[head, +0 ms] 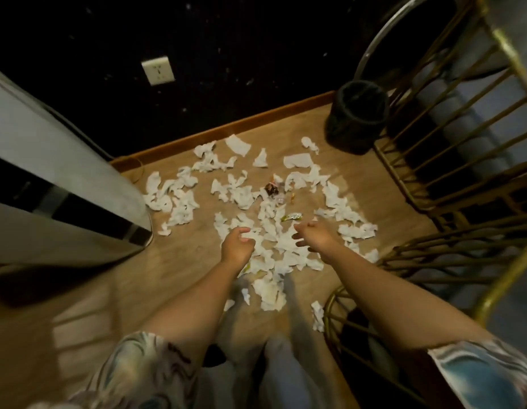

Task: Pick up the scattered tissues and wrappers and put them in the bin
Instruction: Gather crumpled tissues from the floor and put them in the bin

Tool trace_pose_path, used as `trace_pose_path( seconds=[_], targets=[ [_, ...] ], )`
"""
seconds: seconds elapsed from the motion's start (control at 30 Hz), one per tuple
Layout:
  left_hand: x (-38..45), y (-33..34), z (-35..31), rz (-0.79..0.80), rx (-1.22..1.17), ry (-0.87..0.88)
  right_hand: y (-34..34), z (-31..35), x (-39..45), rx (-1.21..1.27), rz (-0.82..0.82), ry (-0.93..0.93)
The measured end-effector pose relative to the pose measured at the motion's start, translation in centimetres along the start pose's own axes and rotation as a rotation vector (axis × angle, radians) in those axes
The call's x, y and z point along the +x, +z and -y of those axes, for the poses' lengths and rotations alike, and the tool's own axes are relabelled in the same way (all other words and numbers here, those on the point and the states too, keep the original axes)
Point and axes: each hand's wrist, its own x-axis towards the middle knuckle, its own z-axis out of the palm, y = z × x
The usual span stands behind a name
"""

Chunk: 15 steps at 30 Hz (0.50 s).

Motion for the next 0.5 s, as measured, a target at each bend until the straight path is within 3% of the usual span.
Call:
trace_pose_path(
  seconds=[0.23,0.5],
  targets=[
    [11.6,0.8,12.2,-0.034,0.028,-0.015,8.9,-8.5,13.0,-0.052,0.051,0.000],
    [26.4,3.5,25.7,-0.036,0.132,0.080,16.5,-18.1,29.7,-0.214,0.104,-0.223]
  ],
)
